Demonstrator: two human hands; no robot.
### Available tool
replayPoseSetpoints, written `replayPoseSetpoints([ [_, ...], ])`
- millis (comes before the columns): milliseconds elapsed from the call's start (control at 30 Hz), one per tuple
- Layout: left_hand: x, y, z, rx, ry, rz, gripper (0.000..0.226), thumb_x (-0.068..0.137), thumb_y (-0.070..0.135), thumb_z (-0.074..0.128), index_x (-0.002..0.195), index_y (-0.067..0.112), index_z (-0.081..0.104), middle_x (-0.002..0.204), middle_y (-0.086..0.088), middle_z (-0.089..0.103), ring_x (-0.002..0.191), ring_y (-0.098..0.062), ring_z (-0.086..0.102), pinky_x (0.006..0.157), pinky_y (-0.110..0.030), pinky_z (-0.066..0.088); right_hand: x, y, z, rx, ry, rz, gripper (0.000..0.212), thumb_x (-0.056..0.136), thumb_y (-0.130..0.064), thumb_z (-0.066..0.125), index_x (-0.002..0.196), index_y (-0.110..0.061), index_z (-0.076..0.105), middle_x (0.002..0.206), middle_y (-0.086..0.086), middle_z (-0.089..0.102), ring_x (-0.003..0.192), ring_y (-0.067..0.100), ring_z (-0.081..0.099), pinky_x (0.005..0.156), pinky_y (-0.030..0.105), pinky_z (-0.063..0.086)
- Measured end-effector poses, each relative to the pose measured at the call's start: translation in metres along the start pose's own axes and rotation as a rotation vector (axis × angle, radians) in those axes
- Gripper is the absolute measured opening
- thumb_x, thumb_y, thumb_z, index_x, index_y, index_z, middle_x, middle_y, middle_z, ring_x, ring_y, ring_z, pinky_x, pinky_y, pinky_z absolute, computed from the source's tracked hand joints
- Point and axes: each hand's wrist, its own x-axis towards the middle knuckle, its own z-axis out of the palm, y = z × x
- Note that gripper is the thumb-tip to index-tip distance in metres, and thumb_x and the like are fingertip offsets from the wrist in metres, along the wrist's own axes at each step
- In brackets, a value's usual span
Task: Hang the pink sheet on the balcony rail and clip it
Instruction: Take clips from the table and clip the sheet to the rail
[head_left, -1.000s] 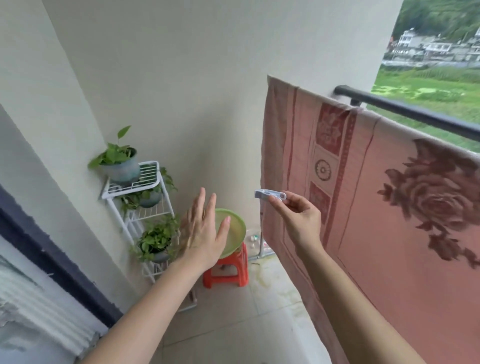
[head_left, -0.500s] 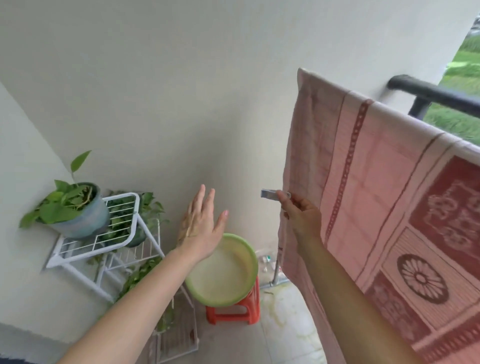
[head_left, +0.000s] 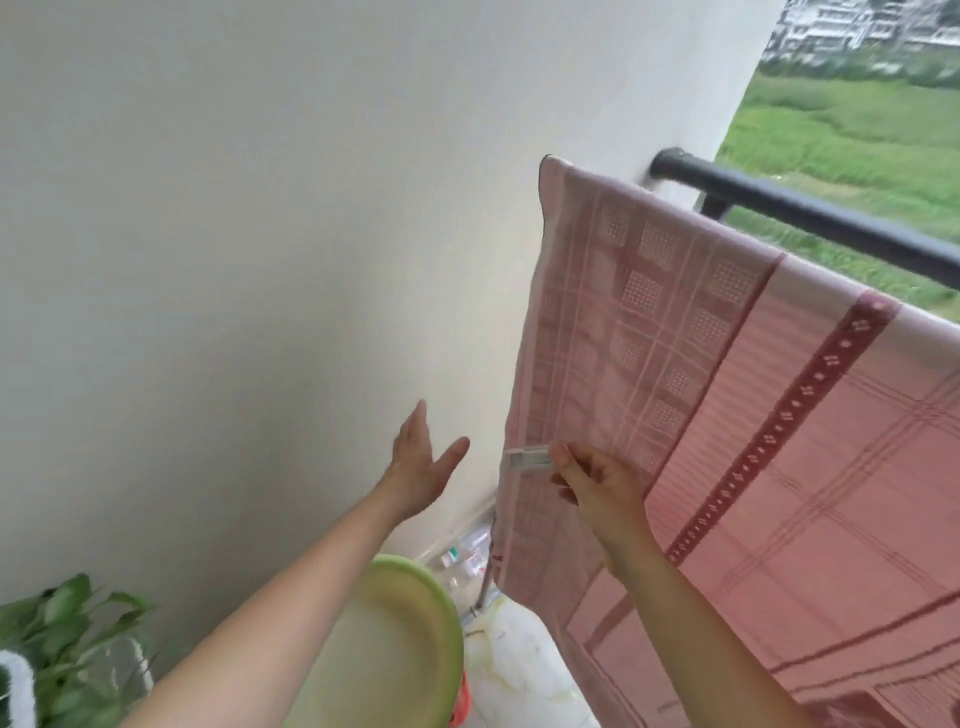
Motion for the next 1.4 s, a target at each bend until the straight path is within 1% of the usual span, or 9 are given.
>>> replayPoseSetpoints([
  [133,0.056,0.034,0.002,-0.347,-0.253,0.032,0.131,0.060,0.085,0.058,0.148,0.034,-0.025,0.162,0.006,-0.011,0.149,-0.011,0.000,0.120,-0.043,0.012,0.008,-0.008,-0.002,0.010,0.103,0.052,0.025,0.084,-0.035,0.072,0.102,-0.018,0.076,0.087,-0.005,0.075,0.078,0.006,0.068,0.074,0.021,0.053],
  [233,0.091,0.057,0.011,-0.459,-0.434,0.122,0.125,0.062,0.080,0.061,0.148,0.041,-0.021,0.163,0.006,-0.001,0.148,-0.011,0.008,0.118,-0.043,0.019,0.012,-0.011,-0.007,0.023,0.125,0.084,0.028,0.082,-0.035,0.073,0.102,-0.016,0.076,0.090,0.000,0.076,0.076,0.007,0.069,0.078,0.025,0.054],
  [367,0.114,0.073,0.023,-0.658,-0.752,0.198,0.084,0.082,0.058,0.060,0.146,0.011,0.034,0.143,-0.012,0.050,0.128,-0.024,0.053,0.105,-0.041,0.046,0.024,-0.017,-0.010,0.033,0.105,0.130,0.036,0.073,-0.039,0.072,0.101,-0.015,0.076,0.095,0.004,0.076,0.081,0.012,0.068,0.084,0.030,0.054],
  [467,0.119,0.067,0.034,-0.818,-0.810,0.092,0.087,0.075,0.055,0.074,0.126,-0.011,0.050,0.131,-0.029,0.055,0.121,-0.041,0.055,0.104,-0.051,0.044,0.026,-0.018,-0.012,0.057,0.095,0.135,0.036,0.073,-0.039,0.072,0.100,-0.015,0.076,0.096,0.005,0.076,0.082,0.012,0.067,0.083,0.030,0.054],
  [633,0.126,0.061,0.035,-1.025,-0.828,0.068,0.069,0.078,0.033,0.078,0.129,-0.005,0.053,0.127,-0.019,0.058,0.116,-0.031,0.056,0.098,-0.043,0.049,0.030,-0.021,-0.011,0.070,0.102,0.130,0.038,0.072,-0.038,0.075,0.101,-0.013,0.076,0.097,0.007,0.076,0.083,0.013,0.067,0.082,0.028,0.054],
  [900,0.137,0.057,0.015,-0.957,-0.627,0.109,0.007,0.085,0.010,0.070,0.087,0.012,0.063,0.086,-0.004,0.073,0.085,-0.017,0.067,0.086,-0.036,0.052,0.034,-0.020,-0.001,0.135,0.062,0.107,0.061,0.051,-0.048,0.092,0.099,-0.014,0.078,0.103,0.011,0.076,0.088,0.014,0.068,0.080,0.023,0.055],
  [1067,0.131,0.054,0.007,-0.993,-0.459,0.115,0.025,0.076,0.011,0.074,0.096,0.000,0.065,0.083,-0.008,0.074,0.079,-0.021,0.067,0.076,-0.034,0.052,0.026,-0.022,0.013,0.097,0.020,0.084,0.060,0.051,-0.052,0.091,0.096,-0.014,0.078,0.096,0.006,0.076,0.087,0.011,0.068,0.074,0.020,0.053],
  [1167,0.123,0.054,0.014,-0.989,-0.431,0.112,0.029,0.074,0.016,0.077,0.097,0.001,0.069,0.086,-0.011,0.073,0.080,-0.025,0.064,0.075,-0.036,0.051,0.015,-0.043,0.022,0.019,0.032,0.028,0.037,0.064,-0.034,0.083,0.093,-0.013,0.076,0.089,0.003,0.077,0.083,0.010,0.069,0.069,0.018,0.053],
  [1400,0.115,0.052,0.010,-1.043,-0.363,0.091,0.041,0.073,0.021,0.078,0.104,-0.004,0.070,0.100,-0.023,0.071,0.090,-0.032,0.061,0.083,-0.046,0.047,0.009,-0.156,0.052,-0.486,0.021,-0.338,0.025,0.066,-0.030,0.087,0.084,-0.016,0.078,0.076,-0.004,0.077,0.067,0.005,0.071,0.059,0.012,0.053],
])
